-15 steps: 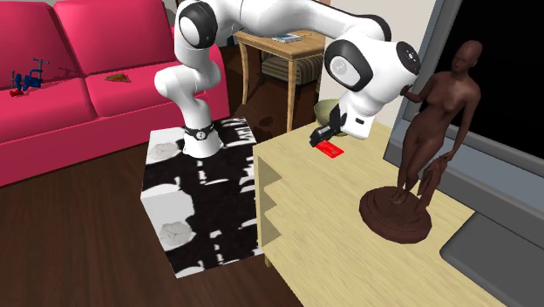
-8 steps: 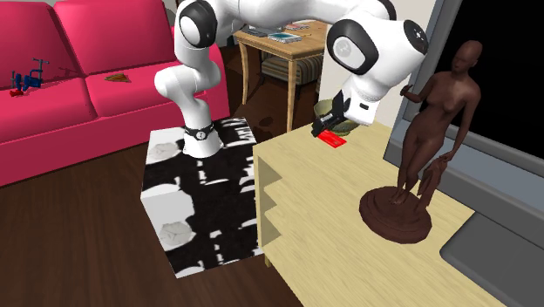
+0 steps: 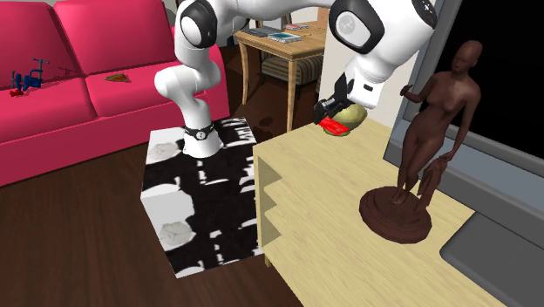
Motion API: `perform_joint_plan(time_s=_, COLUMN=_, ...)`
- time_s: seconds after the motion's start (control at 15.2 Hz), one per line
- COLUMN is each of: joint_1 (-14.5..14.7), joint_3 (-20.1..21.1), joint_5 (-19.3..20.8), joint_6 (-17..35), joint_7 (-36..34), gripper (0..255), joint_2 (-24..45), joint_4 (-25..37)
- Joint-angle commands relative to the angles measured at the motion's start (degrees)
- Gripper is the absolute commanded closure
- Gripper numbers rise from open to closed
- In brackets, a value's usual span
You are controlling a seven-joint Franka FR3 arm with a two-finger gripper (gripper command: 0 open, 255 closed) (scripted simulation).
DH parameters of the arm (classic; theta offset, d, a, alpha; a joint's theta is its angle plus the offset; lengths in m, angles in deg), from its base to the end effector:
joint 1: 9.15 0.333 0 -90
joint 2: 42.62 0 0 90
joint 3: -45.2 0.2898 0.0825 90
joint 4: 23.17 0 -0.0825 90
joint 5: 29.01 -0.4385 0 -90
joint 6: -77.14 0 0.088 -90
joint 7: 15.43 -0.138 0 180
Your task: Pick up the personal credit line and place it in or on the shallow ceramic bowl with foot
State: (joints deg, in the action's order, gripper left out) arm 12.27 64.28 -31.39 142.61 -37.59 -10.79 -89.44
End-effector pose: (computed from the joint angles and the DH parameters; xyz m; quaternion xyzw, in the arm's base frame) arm 0.5308 0.4035 0.4088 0.9451 0.1565 -0.2836 0.0438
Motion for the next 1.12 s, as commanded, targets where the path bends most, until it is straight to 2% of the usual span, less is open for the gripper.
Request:
perform_joint_plan(time_s=0.0, joint_1=0.2, joint_3=0.1, joint_5=0.0, joint_6=-1.8, joint_7=-0.3, gripper=255, joint_2=0.4, joint_4=2.1)
perform_joint_plan(time_s=0.13, joint_1=0.4, joint_3=0.1, joint_5=0.0, joint_6=-3.0, joint_7=-0.6, gripper=255, joint_2=0.6, joint_4=3.6)
perform_joint_plan(time_s=0.59, joint_1=4.1, joint_3=2.8, joint_5=-4.4, joint_6=2.4, joint_7=-7.8, gripper=255, joint_2=-5.6, joint_4=-6.4)
perform_joint_plan(time_s=1.06, joint_1=8.9, joint_3=5.8, joint_5=-8.1, joint_6=6.3, joint_7=-15.5, gripper=255, joint_2=-8.4, joint_4=-10.9)
